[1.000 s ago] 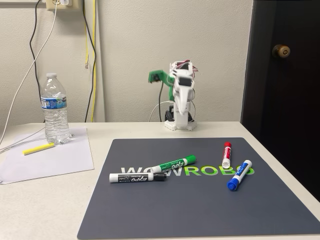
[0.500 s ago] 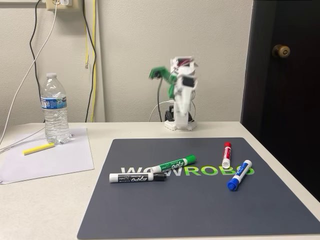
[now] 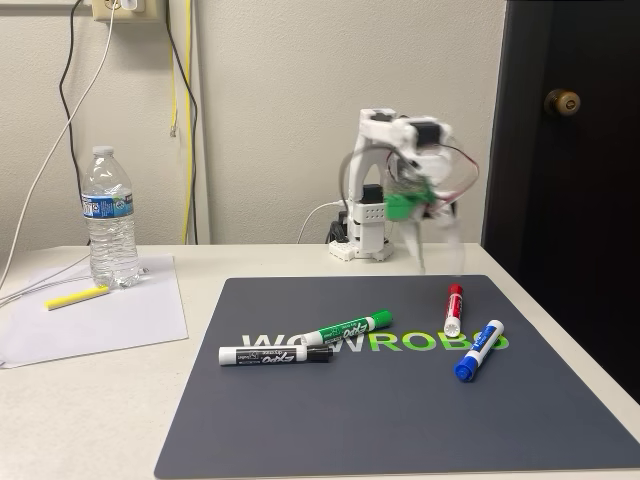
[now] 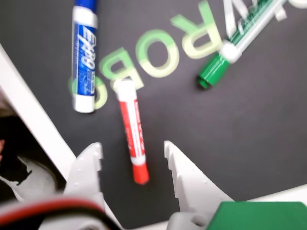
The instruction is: Pick up the red marker.
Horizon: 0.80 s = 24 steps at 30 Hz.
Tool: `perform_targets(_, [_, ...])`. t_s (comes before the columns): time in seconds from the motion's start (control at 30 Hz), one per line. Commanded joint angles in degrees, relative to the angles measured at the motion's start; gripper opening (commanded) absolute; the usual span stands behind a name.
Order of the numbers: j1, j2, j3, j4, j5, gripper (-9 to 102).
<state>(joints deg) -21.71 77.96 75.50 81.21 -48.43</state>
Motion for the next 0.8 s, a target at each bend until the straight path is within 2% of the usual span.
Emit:
perform_targets(0.0, [-2.55, -2.64, -2.20, 2.02, -2.64, 48])
perform_targets(0.37, [-4.04, -10.37, -2.20, -1.41, -3.43, 47])
perform_targets(0.67, [-4.22, -13.97, -2.20, -4.13, -1.67, 25])
perform_targets(0.77, [-4.31, -14.06, -2.20, -4.04, -1.14, 24])
